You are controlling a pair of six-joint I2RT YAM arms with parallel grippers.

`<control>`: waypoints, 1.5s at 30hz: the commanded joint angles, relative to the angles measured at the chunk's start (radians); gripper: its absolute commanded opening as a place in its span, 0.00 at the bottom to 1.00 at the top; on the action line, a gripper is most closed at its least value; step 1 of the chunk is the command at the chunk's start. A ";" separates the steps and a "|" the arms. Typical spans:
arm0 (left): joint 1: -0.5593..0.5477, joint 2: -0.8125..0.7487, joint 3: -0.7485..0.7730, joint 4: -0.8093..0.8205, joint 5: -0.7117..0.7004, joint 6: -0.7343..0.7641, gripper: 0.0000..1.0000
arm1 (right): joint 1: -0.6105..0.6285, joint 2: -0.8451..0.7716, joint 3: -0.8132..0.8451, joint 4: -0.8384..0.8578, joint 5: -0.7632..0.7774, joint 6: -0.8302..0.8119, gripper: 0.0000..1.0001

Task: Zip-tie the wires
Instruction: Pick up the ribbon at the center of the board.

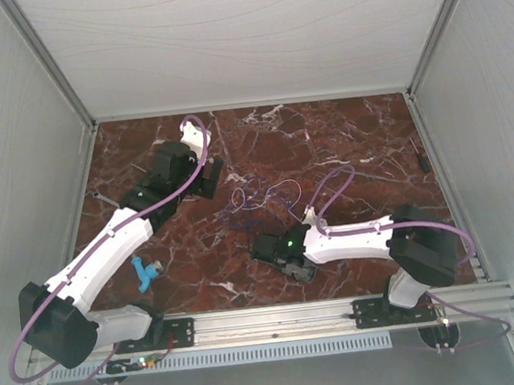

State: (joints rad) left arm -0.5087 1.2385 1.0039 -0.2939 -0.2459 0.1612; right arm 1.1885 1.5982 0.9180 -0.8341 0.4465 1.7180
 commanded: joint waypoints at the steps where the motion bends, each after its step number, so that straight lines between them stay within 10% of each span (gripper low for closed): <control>1: 0.004 -0.004 0.007 0.027 0.010 0.003 0.99 | -0.017 0.035 -0.014 -0.029 0.040 0.009 0.52; 13: 0.004 0.010 0.007 0.021 0.014 0.006 0.99 | -0.146 0.050 -0.081 0.040 0.170 -0.238 0.08; 26: 0.004 0.027 0.009 0.016 0.014 0.008 0.99 | -0.333 -0.041 -0.182 0.396 0.088 -0.792 0.19; 45: 0.004 0.020 0.011 0.012 0.025 0.006 0.99 | -0.306 -0.035 -0.155 0.238 -0.034 -0.724 0.14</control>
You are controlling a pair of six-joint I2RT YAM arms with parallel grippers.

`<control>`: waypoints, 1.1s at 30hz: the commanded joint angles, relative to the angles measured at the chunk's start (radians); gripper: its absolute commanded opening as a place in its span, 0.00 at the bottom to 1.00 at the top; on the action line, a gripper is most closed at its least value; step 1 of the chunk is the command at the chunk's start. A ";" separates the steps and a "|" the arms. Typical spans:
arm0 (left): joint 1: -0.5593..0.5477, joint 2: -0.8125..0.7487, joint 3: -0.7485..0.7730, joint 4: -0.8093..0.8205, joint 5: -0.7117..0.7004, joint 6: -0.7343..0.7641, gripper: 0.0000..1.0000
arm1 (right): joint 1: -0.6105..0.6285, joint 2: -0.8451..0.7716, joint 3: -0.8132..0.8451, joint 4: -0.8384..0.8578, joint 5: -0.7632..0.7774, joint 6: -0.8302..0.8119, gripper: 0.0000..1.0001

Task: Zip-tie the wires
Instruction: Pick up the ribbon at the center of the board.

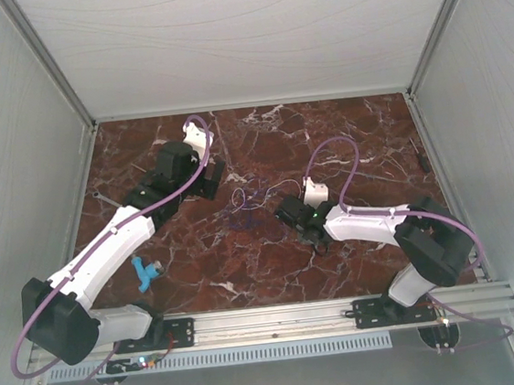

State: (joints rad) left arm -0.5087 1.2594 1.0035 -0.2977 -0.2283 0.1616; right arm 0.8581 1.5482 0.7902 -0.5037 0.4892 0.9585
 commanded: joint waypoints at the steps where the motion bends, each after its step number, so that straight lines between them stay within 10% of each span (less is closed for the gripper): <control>1: 0.004 0.000 0.011 0.017 0.008 0.006 0.99 | 0.030 0.010 -0.024 -0.105 -0.073 0.042 0.14; 23: 0.002 0.004 0.012 0.015 0.005 0.006 0.99 | 0.044 0.035 -0.052 -0.094 -0.015 0.069 0.00; 33: 0.002 -0.013 0.008 0.025 0.010 0.003 1.00 | -0.017 -0.293 -0.050 -0.104 0.063 -0.122 0.00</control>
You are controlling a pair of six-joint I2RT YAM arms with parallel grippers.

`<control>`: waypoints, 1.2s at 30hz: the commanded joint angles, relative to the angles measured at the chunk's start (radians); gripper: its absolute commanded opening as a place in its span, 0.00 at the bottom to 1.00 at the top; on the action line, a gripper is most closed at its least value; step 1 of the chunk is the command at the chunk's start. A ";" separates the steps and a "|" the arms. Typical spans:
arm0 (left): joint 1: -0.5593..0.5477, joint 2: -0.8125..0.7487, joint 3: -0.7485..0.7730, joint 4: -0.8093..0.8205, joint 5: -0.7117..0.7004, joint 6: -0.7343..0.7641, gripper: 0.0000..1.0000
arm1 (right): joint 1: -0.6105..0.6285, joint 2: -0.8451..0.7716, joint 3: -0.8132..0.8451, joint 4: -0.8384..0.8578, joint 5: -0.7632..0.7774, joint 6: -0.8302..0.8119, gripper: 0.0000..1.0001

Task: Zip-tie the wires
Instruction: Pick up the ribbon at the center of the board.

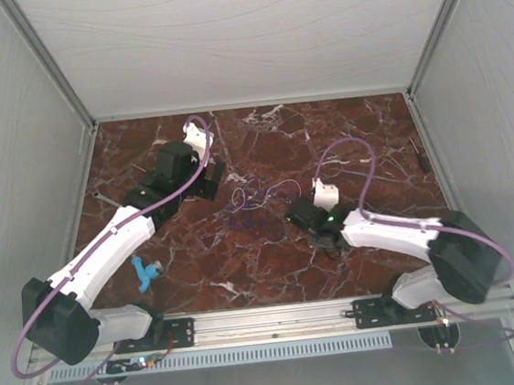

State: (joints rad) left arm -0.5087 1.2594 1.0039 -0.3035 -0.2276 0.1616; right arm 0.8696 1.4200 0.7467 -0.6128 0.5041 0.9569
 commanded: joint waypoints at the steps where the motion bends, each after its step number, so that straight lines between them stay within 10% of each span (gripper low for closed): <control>1: 0.002 -0.015 0.007 0.034 0.014 0.003 0.99 | -0.038 -0.212 -0.011 0.024 0.045 -0.156 0.00; 20: 0.006 -0.228 -0.140 0.295 0.220 -0.053 1.00 | -0.150 -0.722 -0.056 0.668 -0.459 -0.746 0.00; 30: 0.027 -0.441 -0.284 0.638 0.985 -0.201 0.93 | -0.150 -0.638 0.022 0.829 -0.973 -0.806 0.00; 36: 0.027 -0.493 -0.357 0.858 1.131 -0.309 0.87 | -0.150 -0.577 0.093 0.838 -1.187 -0.799 0.00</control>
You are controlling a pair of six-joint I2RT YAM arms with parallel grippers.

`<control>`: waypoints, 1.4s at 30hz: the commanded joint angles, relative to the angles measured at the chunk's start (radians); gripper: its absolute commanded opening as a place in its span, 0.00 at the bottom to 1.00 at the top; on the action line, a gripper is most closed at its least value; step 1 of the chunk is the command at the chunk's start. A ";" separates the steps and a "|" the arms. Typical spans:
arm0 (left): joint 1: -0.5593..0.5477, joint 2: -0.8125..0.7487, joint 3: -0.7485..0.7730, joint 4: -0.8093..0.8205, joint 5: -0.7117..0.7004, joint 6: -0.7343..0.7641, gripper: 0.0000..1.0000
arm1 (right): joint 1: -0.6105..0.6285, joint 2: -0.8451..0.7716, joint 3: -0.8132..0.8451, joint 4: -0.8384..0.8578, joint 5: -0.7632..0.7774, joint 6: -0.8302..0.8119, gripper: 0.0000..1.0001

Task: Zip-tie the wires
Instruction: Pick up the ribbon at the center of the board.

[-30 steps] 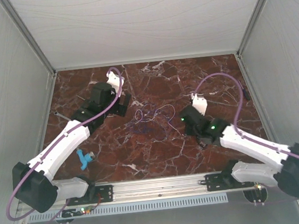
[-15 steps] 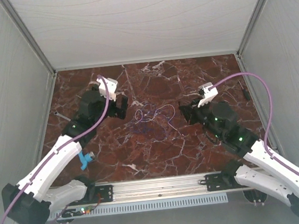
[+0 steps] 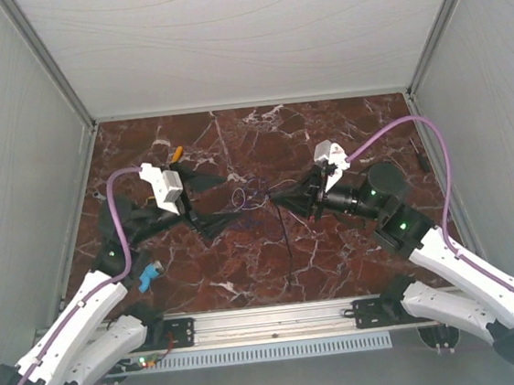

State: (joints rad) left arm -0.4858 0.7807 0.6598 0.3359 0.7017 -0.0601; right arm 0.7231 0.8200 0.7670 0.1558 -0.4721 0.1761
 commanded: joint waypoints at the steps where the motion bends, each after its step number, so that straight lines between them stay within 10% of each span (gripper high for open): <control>1: 0.004 -0.011 -0.013 0.231 0.231 -0.102 0.85 | -0.003 0.035 0.084 0.064 -0.231 -0.016 0.00; 17: 0.005 0.096 -0.042 0.557 0.411 -0.393 0.37 | 0.071 0.141 0.170 -0.016 -0.346 -0.079 0.00; 42: 0.003 0.138 -0.045 0.590 0.425 -0.461 0.29 | 0.127 0.190 0.202 -0.050 -0.281 -0.132 0.00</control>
State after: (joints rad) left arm -0.4850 0.9192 0.6041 0.8658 1.1042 -0.5125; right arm 0.8379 1.0073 0.9241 0.0990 -0.7670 0.0666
